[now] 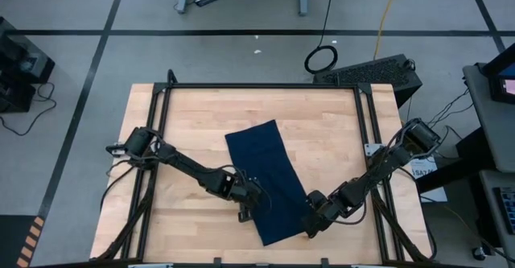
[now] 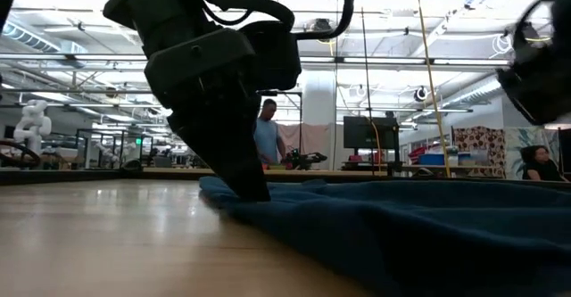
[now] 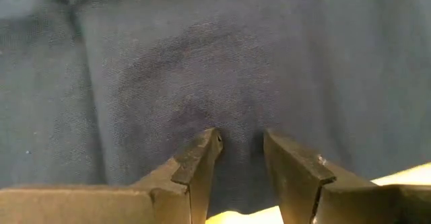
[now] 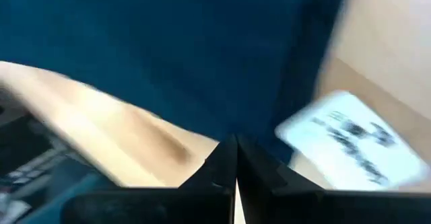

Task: Roll towel
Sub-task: Roll the dark blue towel

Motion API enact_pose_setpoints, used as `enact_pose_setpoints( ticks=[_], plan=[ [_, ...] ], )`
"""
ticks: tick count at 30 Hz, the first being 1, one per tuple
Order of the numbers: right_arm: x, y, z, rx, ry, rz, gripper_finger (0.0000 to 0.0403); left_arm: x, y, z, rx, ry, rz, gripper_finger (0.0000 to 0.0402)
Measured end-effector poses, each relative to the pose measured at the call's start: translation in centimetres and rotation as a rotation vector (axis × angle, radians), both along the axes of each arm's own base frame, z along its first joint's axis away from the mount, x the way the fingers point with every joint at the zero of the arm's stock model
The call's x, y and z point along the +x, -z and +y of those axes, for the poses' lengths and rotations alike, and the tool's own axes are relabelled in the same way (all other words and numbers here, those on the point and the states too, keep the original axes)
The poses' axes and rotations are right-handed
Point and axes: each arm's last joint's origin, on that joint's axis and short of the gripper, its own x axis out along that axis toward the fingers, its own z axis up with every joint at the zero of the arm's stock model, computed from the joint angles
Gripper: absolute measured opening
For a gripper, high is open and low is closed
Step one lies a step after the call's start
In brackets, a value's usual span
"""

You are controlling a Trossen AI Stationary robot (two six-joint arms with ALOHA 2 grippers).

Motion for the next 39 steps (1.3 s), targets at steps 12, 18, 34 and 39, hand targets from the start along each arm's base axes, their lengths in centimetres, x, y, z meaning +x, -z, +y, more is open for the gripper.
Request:
enact_pose_setpoints(
  ticks=[12,18,34,39],
  plan=[
    [-0.8,-0.9,0.0,0.052,-0.054,0.051,0.0000,0.1,0.0,0.5,0.008,0.048,0.009,0.0138],
    [0.0,-2.9,0.1,0.070,0.011,-0.146,0.0000,-0.3,-2.4,0.2,-0.111,0.074,0.048,0.0138],
    [5.9,-3.6,-7.6,-0.013,0.133,-0.375,0.0000,-2.2,-10.5,0.8,-0.123,-0.193,-0.190,0.0138],
    [6.6,-3.2,-11.7,-0.140,0.034,-0.368,0.0000,-1.3,-6.8,1.3,-0.230,-0.215,-0.076,0.0138]
  ],
)
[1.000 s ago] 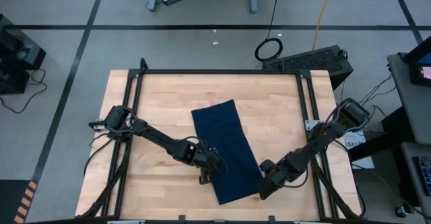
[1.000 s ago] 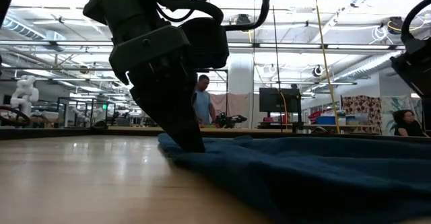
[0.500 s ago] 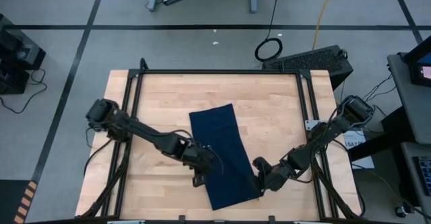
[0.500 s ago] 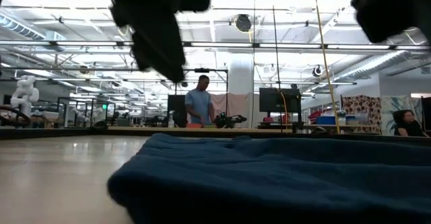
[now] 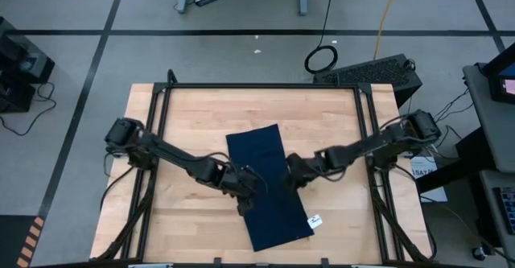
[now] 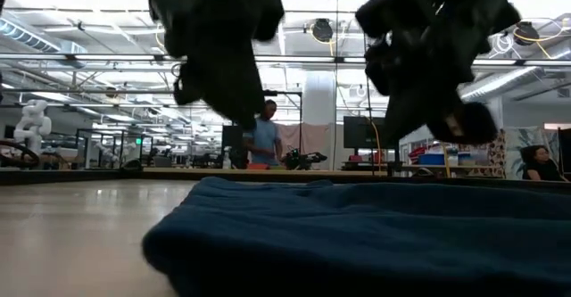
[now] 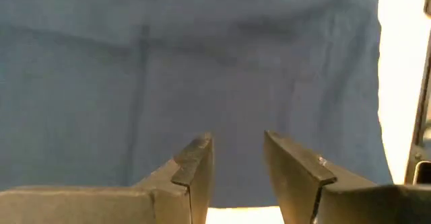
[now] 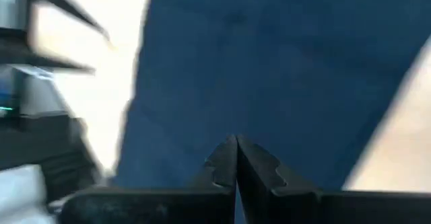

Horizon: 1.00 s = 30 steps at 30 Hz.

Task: Roll towel
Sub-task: Roll the dark blue towel

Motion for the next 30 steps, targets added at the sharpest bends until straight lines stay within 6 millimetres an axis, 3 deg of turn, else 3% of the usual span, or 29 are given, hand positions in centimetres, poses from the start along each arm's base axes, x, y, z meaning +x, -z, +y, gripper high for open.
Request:
enact_pose_setpoints(
  ticks=[5,9,15,20,23,30],
  plan=[
    [-0.1,1.3,-2.5,-0.131,-0.068,0.082,0.0000,0.8,2.5,-0.1,0.008,-0.003,0.054,0.0138],
    [-0.1,3.1,-3.3,-0.162,-0.127,0.138,0.0000,0.9,4.4,0.0,0.029,-0.006,0.119,0.0138],
    [-1.2,4.4,-4.1,-0.142,-0.159,0.259,0.0000,0.2,5.0,0.2,0.034,0.083,0.218,0.0138],
    [-1.9,3.4,-4.9,-0.142,-0.203,0.250,0.0000,-0.6,4.1,0.8,0.025,0.170,0.266,0.0138],
    [-1.7,1.6,-5.0,-0.100,-0.220,0.165,0.0000,-0.5,2.9,1.2,0.019,0.172,0.217,0.0138],
    [-2.2,-1.5,-3.5,-0.030,-0.214,0.042,0.0000,0.4,0.8,1.7,-0.024,0.120,0.061,0.0138]
  ],
)
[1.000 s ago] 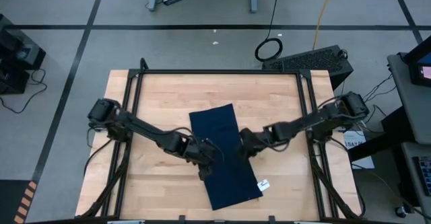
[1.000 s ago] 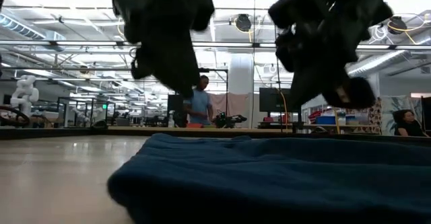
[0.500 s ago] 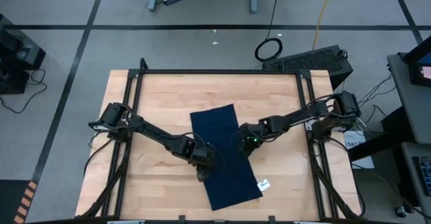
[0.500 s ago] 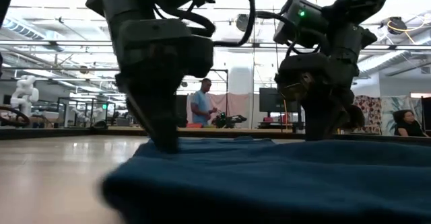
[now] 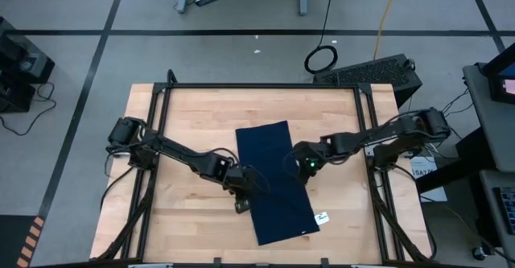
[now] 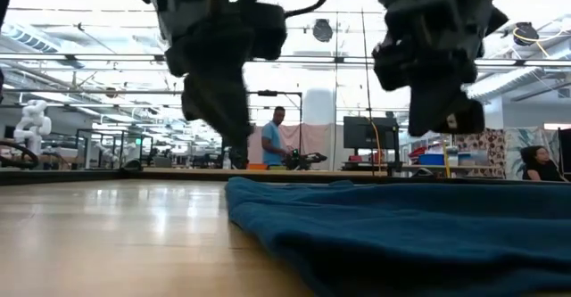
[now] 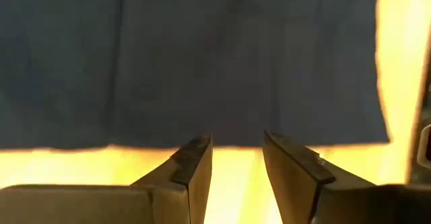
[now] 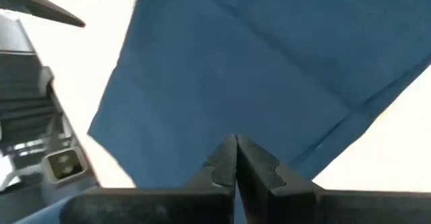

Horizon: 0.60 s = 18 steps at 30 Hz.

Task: Roll towel
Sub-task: Roll the dark blue towel

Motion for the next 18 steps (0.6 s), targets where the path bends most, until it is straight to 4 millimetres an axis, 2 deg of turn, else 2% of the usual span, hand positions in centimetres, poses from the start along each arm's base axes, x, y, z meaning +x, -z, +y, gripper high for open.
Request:
enact_pose_setpoints(
  ticks=[5,10,15,18],
  plan=[
    [-1.0,0.4,1.4,-0.037,0.028,0.092,0.0000,0.3,0.3,-0.6,-0.012,-0.031,-0.016,0.0138],
    [-0.4,1.5,2.5,-0.051,0.051,0.100,0.0000,0.4,1.0,-1.3,-0.021,-0.018,-0.013,0.0138],
    [0.8,3.0,3.7,-0.033,0.054,0.083,0.0000,1.3,0.0,-2.9,-0.083,-0.006,-0.178,0.0138],
    [0.8,4.4,4.0,-0.055,0.055,0.144,0.0000,1.9,0.7,-4.0,-0.082,0.010,-0.227,0.0138]
  ],
)
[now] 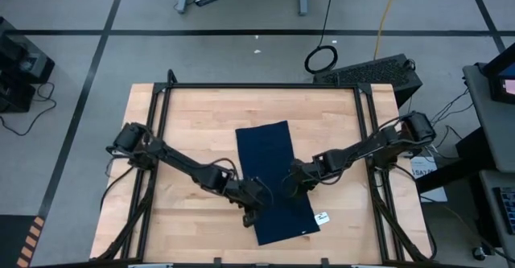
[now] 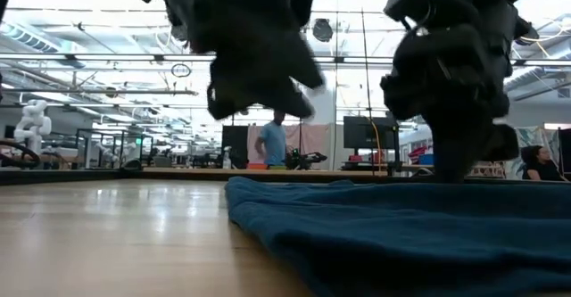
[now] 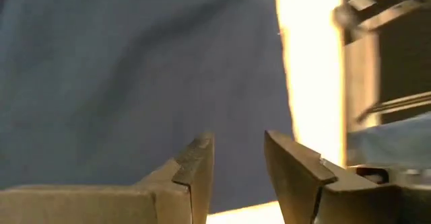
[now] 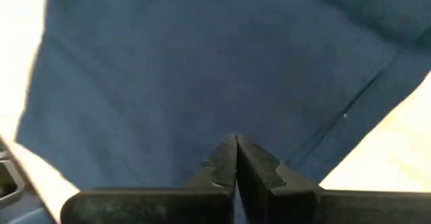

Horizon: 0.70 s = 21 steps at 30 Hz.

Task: Roll towel
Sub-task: Roll the dark blue towel

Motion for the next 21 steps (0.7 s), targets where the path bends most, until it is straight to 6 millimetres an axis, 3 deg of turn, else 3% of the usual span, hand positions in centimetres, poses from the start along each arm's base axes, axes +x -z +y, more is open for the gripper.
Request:
enact_pose_setpoints(
  ticks=[5,11,16,21],
  plan=[
    [-0.1,1.1,0.1,0.020,-0.024,0.075,0.0000,0.3,3.4,-0.6,0.022,0.001,0.071,0.0138],
    [-0.9,0.6,0.0,0.016,-0.042,0.122,0.0000,0.1,5.4,-0.5,0.040,-0.001,0.183,0.0138],
    [-1.2,-0.4,-0.2,0.024,-0.029,0.097,0.0000,-0.1,4.9,0.2,0.037,0.051,0.200,0.0138],
    [-1.5,-2.8,-0.1,0.090,0.004,0.010,0.0000,-0.4,1.7,1.1,0.012,0.089,0.145,0.0138]
  ],
)
